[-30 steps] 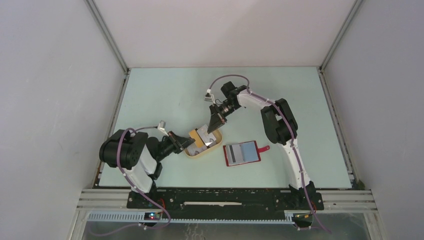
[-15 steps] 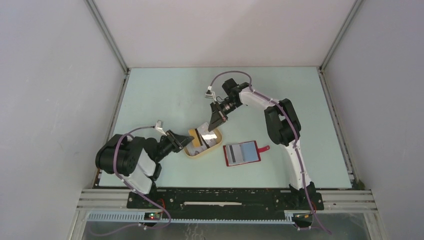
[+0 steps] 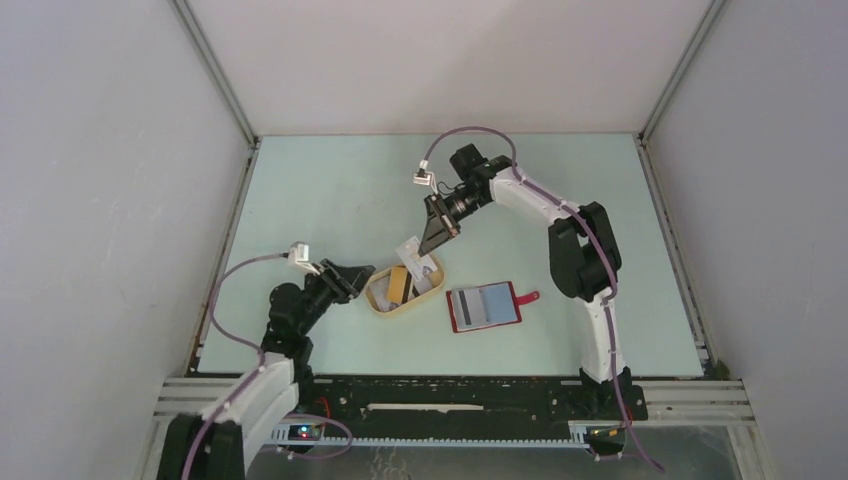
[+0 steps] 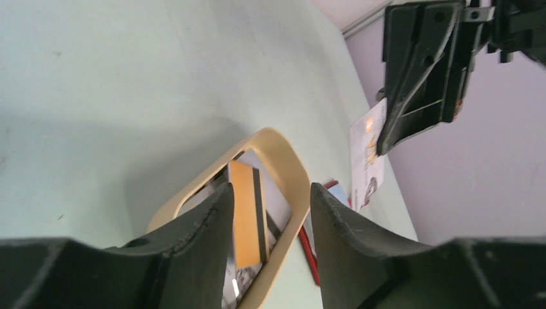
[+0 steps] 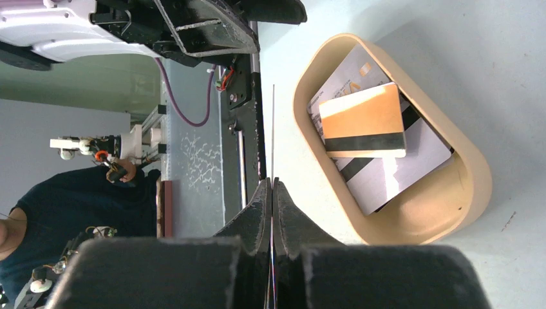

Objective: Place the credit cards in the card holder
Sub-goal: Place the credit card in the storage box, then insert the credit card into the card holder.

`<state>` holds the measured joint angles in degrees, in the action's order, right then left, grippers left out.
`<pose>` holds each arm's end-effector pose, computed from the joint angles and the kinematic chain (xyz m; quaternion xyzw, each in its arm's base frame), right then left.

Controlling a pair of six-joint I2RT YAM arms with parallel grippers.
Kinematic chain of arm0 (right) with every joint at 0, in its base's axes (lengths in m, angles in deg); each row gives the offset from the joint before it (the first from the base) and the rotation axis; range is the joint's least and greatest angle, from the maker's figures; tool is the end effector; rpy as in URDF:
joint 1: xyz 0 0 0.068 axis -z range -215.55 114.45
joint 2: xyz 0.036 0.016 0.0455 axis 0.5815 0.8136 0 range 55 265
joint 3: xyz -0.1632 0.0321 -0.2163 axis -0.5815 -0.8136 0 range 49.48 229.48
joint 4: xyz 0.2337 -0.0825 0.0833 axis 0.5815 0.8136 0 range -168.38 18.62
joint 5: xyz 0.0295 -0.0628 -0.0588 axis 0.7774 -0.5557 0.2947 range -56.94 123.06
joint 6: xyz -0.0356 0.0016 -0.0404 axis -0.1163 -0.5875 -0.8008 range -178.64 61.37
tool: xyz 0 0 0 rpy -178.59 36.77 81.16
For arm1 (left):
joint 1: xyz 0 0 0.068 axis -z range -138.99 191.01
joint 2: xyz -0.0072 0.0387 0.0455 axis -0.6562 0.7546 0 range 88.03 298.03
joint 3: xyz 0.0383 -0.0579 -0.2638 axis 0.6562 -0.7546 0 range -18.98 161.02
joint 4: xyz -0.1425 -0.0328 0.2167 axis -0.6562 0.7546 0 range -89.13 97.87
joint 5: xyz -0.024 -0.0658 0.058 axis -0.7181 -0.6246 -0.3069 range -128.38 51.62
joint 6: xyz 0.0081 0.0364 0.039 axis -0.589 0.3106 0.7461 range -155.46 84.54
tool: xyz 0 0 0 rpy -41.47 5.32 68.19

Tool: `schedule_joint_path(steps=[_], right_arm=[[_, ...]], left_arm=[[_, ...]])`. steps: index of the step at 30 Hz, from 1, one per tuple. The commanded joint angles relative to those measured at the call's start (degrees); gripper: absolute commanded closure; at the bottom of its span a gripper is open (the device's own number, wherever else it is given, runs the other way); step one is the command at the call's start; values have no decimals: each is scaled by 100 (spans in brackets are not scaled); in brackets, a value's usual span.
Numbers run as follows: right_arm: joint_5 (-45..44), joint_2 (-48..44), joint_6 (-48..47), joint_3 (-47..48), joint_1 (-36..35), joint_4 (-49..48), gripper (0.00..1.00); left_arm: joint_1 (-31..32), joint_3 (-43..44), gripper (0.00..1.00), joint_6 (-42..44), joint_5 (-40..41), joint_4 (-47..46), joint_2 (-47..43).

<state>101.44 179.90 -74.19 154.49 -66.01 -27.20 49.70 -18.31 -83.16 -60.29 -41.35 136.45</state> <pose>0.3713 0.2567 0.2207 -0.4039 0.7149 0.5672 0.0631 0.1567 -0.0374 0.1597 -0.1223 0.7279 -0.4358 0.5151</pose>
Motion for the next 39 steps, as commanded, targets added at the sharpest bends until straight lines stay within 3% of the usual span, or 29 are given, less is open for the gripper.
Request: schedule_joint_path(steps=[1, 6, 11, 18, 25, 30, 39], right_arm=[[-30, -588, -95, -194, 22, -105, 100], [-109, -1030, -41, -522, 5, -253, 100], [-124, -1715, -8, -1123, 5, -513, 100], [-44, -2795, 244, -2431, 32, -1361, 100], [445, -3381, 617, -3124, 289, -2000, 100], [726, -3401, 827, -3259, 415, -2207, 100], [964, -3313, 878, -3259, 409, -2239, 100]], left_arm=[[36, 159, 44, 647, 548, 2553, -1364], [36, 256, 37, 585, 243, 2967, -2531], [36, 264, 28, 211, -246, 2457, -2715], [364, 146, 26, -564, -740, 625, -2223], [1871, 327, 25, -286, 82, -474, -1758], [2417, 405, 26, -285, 587, -1318, -1126], [2767, 1019, 29, -619, 857, -2336, 454]])
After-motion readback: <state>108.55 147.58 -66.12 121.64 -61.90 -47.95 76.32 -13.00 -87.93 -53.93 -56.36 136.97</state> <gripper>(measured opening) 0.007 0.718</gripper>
